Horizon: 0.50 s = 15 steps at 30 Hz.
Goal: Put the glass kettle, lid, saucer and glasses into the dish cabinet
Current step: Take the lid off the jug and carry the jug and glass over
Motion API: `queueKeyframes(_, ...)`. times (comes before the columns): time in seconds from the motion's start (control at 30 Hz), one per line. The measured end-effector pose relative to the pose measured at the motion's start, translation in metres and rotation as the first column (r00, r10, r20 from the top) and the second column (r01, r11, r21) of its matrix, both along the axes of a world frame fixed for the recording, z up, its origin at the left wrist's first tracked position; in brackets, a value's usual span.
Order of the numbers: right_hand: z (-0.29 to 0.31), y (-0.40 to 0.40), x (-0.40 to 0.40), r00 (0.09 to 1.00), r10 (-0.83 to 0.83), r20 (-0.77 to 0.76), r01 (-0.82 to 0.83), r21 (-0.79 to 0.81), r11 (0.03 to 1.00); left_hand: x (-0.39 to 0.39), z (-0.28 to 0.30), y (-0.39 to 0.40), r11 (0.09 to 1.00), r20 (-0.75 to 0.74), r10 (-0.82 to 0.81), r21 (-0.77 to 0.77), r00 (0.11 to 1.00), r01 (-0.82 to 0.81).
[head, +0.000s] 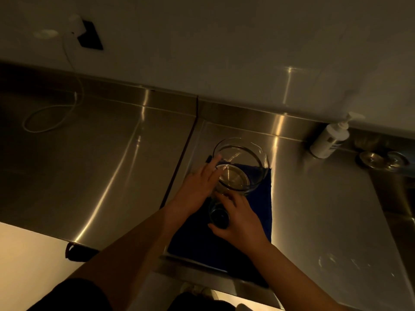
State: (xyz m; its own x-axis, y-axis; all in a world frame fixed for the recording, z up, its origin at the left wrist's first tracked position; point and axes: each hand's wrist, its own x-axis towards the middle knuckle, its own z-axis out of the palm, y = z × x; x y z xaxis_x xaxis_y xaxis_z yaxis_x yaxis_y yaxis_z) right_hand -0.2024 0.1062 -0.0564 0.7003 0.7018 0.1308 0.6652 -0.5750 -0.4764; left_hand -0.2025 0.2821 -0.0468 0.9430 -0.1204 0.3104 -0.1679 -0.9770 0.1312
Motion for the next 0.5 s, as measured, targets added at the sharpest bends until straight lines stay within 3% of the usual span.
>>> queueKeyframes(0.23, -0.0028, -0.0041, 0.0011, 1.000, 0.023, 0.019, -0.022, -0.015, 1.000, 0.0008, -0.0038, 0.0012, 0.982, -0.009, -0.123, 0.141, 0.992, 0.123)
queueKeyframes(0.5, -0.0032, -0.0060, 0.0011, 0.999, 0.052, 0.013, -0.051, -0.032, 0.998, -0.0006, 0.0034, 0.0035, 0.984, -0.062, -0.176, -0.022, 0.982, 0.175)
